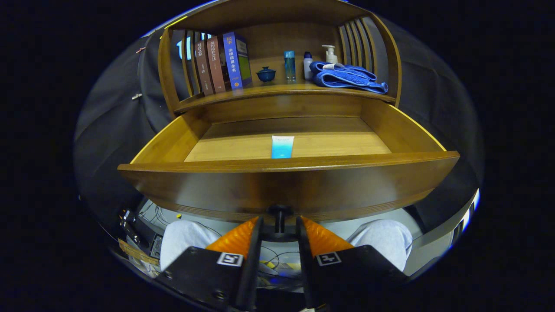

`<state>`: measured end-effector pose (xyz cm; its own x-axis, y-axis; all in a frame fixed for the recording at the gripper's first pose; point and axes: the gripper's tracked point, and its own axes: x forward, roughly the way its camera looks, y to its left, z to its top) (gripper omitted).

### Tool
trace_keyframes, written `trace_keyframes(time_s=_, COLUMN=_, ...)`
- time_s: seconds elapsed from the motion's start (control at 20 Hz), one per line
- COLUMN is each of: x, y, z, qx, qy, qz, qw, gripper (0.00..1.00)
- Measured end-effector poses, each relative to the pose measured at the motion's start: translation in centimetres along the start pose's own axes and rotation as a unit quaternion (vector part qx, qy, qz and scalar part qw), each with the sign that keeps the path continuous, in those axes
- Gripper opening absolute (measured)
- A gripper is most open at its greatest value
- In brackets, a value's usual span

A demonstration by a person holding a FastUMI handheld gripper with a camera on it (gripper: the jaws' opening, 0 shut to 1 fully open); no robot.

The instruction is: Pull open the drawer, take out the items inside it, and place them on the countertop above the cabinet.

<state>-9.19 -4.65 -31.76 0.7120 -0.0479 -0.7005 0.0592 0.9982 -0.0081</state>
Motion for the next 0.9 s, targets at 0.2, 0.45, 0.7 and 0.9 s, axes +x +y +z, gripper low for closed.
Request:
trace_keyframes(time_s=0.2, x=-2.7, y=-0.1, z=2.7, qx=-0.002, qy=-0.042, qz=-0.010, qw=0.999, gripper=0.99)
trace_keyframes(time_s=0.45, x=-5.1, y=0.5, z=7.2, qx=0.007, qy=-0.071, qz=0.000, qw=0.997, gripper=1.00)
trace_keyframes(time_s=0.7, x=-2.3, y=1.1, z=13.1, qx=0.023, qy=-0.068, qz=0.016, qw=0.997, gripper=0.99)
trace_keyframes(time_s=0.9, x=3.1, y=1.6, z=14.9, qx=0.013, qy=-0.012, qz=0.017, qw=1.000, gripper=0.99)
